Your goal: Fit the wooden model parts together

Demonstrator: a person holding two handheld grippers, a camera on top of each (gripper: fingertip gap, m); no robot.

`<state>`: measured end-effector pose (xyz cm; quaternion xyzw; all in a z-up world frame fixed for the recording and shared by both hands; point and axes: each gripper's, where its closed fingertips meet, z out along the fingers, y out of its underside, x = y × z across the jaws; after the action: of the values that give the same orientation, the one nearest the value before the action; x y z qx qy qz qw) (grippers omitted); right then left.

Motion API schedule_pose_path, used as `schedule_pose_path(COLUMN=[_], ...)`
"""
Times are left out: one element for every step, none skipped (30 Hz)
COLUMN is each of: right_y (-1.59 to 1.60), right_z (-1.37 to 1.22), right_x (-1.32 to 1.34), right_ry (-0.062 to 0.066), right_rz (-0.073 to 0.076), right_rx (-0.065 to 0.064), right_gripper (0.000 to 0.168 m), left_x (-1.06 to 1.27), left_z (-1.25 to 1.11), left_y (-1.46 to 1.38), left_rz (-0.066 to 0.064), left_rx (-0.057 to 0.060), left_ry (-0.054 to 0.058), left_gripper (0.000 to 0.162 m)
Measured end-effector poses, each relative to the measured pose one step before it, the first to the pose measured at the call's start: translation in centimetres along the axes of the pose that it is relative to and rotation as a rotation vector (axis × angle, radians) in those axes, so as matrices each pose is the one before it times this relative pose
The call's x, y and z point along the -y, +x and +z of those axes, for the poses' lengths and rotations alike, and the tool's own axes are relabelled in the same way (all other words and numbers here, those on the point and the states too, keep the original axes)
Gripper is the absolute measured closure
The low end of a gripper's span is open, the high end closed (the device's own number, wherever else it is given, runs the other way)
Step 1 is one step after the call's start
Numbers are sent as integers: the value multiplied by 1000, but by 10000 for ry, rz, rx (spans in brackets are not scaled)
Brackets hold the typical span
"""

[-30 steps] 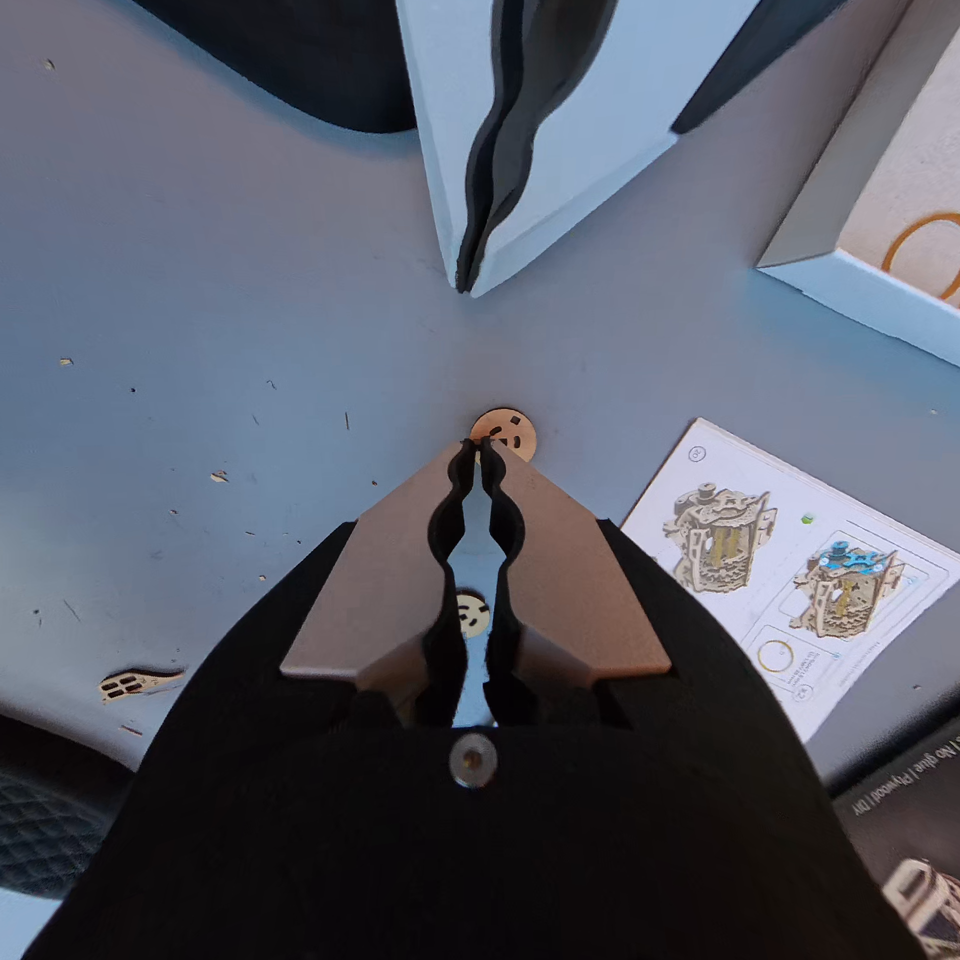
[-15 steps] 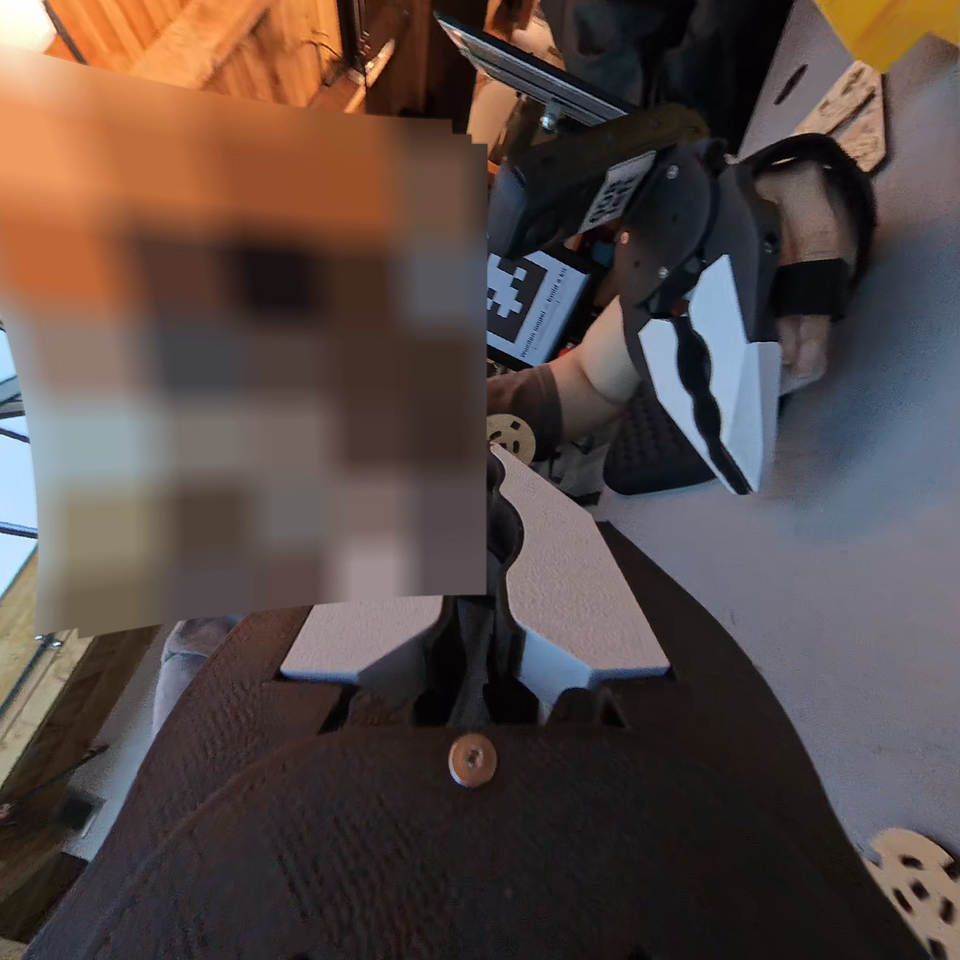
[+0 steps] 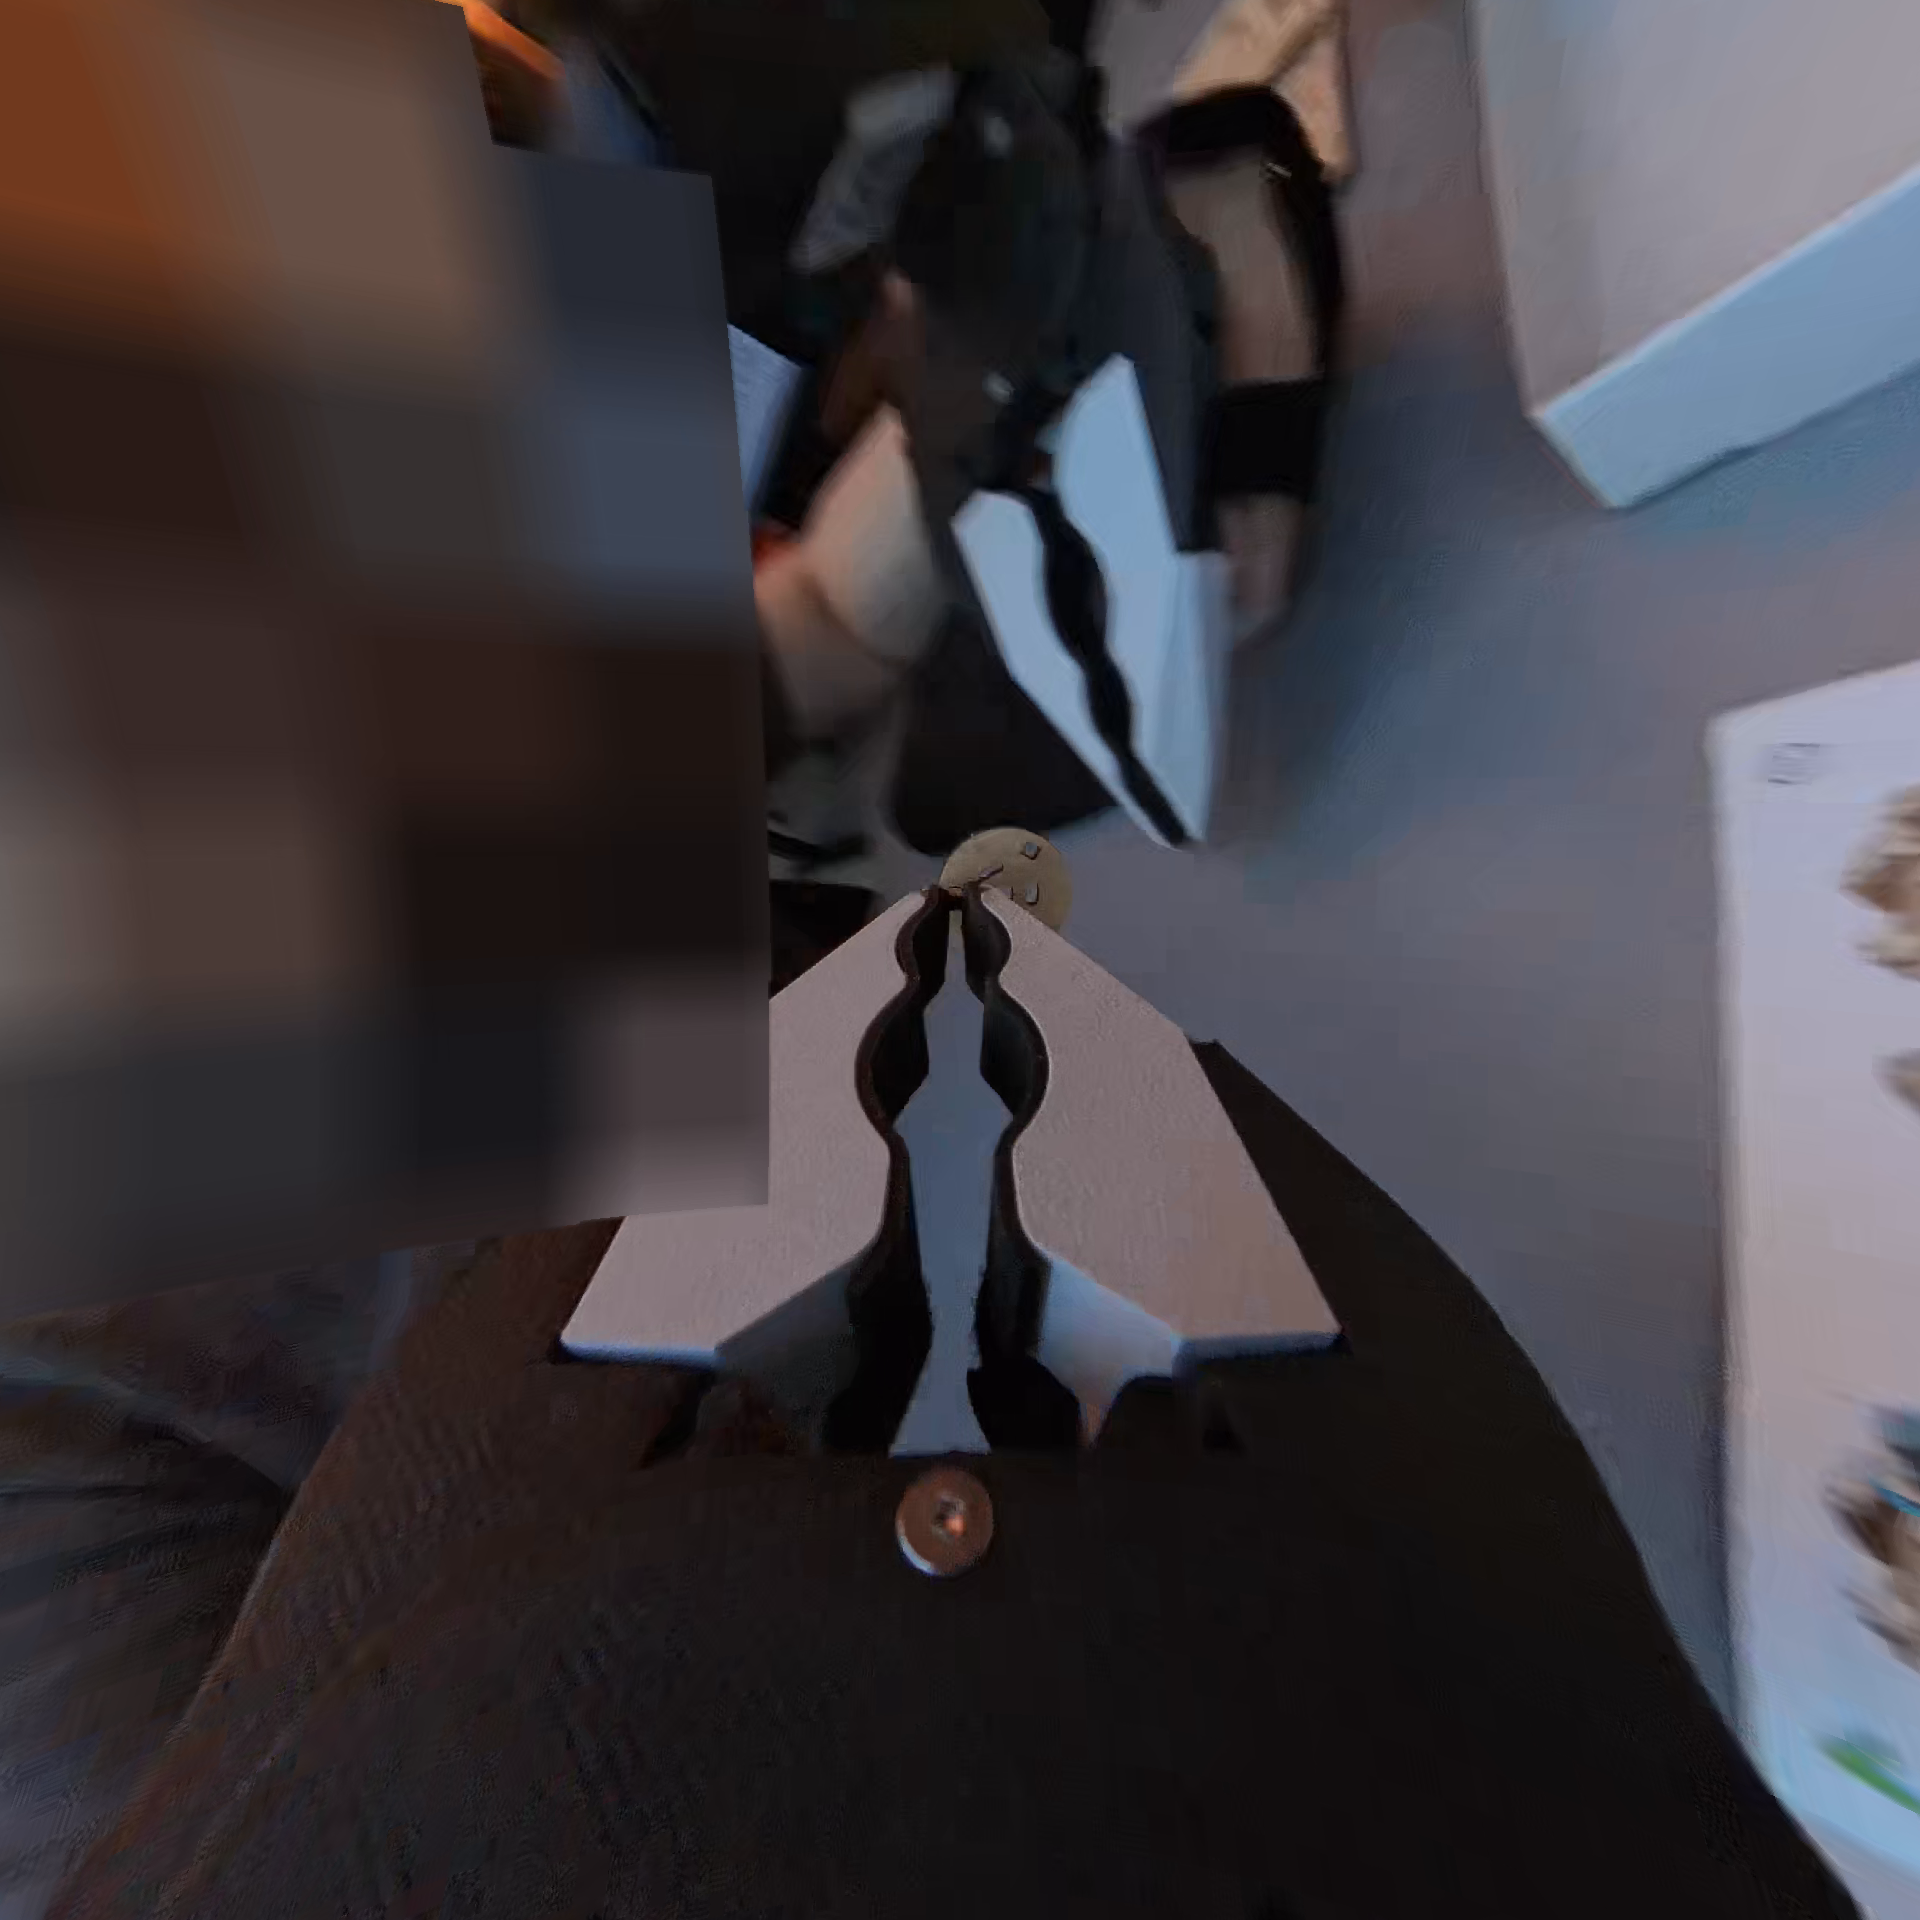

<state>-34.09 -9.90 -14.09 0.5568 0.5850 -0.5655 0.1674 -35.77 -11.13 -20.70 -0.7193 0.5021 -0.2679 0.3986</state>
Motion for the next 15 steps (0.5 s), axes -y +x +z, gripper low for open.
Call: schedule_pose_path(right_y=[1729,625,80,414,412,361,321,-207,-306,-112,-16,-57,-104,-108,-119], right_z=[257,472,502,414,395,439,458,486,483,459,418,346,197,-40,-335], right_x=[-825,-554,-286,-323,-488,-504,-559,-372,-234,-249,-145,-88,36,37,13], right_ry=[-844,-703,-555,-639,-709,-651,-627,-448,-330,-339,-229,-138,30,121,208], right_rz=[-946,-1043,-970,-854,-851,-799,-652,-510,-316,-217,-151,-115,-60,51,127], right_rx=[-1596,-1041,-745,-908,-824,-694,-580,-168,-36,-118,-172,-141,-81,-61,-46], right_gripper=[167,167,167,167,167,167,167,167,166,166,166,161,152,143,141], left_x=[-128,-99,-125,-123,-73,-33,1,-17,-58,-85,-39,-16,-38,-8,47], left_z=[-88,-105,-119,-90,-60,-20,-2,39,83,102,121,121,139,146,161], left_y=[-102,-147,-156,-188,-199,-116,-40,-56,-123,-86,-13,-55,-42,42,52], left_rz=[-3,-29,-51,-48,-30,-11,12,38,49,49,61,71,69,64,63], left_rx=[49,58,53,75,94,58,29,60,102,85,55,81,73,34,32], left_ry=[-37,-19,-23,-28,-21,-7,2,-22,-60,-80,-61,-51,-66,-57,-38], left_gripper=[161,161,161,161,160,159,159,158,157,155,155,154,153,151,149])
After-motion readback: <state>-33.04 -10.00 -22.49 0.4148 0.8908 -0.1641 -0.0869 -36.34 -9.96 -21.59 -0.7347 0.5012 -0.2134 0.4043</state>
